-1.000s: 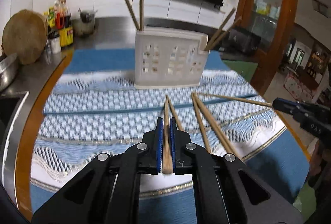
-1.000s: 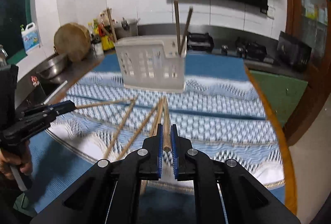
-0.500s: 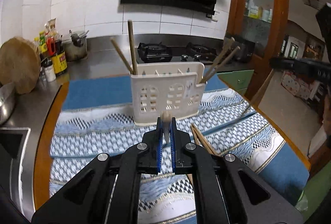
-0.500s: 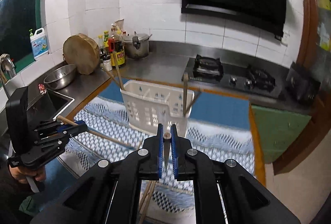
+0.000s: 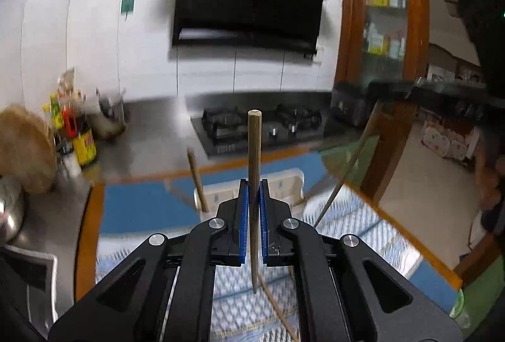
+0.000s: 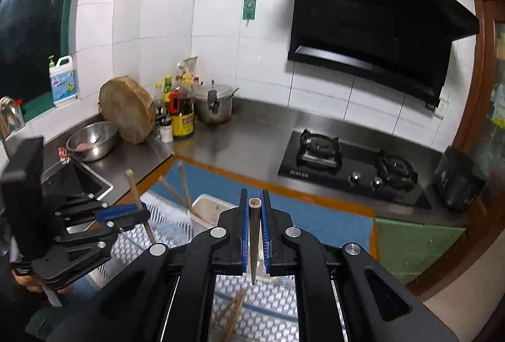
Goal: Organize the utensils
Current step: 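Carry both chopsticks over the white holder and open both tools to drop them in, then lower both tools to the loose chopsticks and close each on one chopstick, then lift both chopsticks over the white holder and lower them into its slots, then open both tools to release the chopsticks into the holder, then lower both tools to the last two chopsticks and close each on one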
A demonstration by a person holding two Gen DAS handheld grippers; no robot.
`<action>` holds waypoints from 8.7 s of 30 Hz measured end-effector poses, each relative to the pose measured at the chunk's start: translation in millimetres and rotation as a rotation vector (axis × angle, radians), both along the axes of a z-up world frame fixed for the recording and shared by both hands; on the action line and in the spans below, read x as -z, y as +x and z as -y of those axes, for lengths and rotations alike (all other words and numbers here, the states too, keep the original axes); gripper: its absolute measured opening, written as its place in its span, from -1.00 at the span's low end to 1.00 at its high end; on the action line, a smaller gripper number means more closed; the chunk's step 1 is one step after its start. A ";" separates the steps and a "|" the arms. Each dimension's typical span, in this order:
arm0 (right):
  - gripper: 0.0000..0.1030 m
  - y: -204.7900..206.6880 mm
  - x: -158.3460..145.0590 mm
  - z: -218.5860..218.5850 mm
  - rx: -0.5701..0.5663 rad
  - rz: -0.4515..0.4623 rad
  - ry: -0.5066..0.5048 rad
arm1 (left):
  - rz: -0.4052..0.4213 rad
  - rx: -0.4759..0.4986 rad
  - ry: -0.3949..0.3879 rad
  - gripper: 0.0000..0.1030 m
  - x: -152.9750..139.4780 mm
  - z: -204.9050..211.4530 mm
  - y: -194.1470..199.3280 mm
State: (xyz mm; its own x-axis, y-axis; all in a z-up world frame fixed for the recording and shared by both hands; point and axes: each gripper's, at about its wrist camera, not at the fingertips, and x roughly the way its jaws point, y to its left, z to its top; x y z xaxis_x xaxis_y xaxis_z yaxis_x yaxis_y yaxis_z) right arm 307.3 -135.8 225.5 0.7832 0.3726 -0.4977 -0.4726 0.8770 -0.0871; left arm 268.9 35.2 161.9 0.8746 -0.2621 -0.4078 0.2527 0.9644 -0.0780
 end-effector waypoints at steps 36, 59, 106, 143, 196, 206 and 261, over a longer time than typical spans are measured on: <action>-0.49 69.1 51.7 -0.7 0.076 -0.067 -0.007 | 0.055 -0.142 -0.006 -0.82 8.8 -9.0 90.7; -0.38 -95.8 224.8 37.0 0.065 -0.318 -0.071 | -0.176 -0.147 -0.069 -0.35 125.2 -19.5 -77.9; -0.86 -112.7 304.3 44.5 0.130 -0.424 -0.091 | -0.467 -0.081 0.033 -0.79 239.1 61.2 -69.3; -0.86 -102.3 175.9 49.0 0.053 -0.188 0.001 | -0.211 -0.042 0.070 -0.89 151.3 36.4 -73.1; -0.87 76.4 56.7 10.2 0.064 -0.122 -0.044 | 0.066 -0.118 0.059 -0.89 -6.2 16.7 86.5; -0.75 80.4 69.5 10.4 0.061 -0.141 -0.042 | 0.045 -0.113 0.064 -0.84 3.7 13.0 88.8; -0.75 -129.4 306.0 14.6 0.109 -0.409 -0.119 | -0.272 -0.126 -0.078 0.09 186.1 -5.9 -119.5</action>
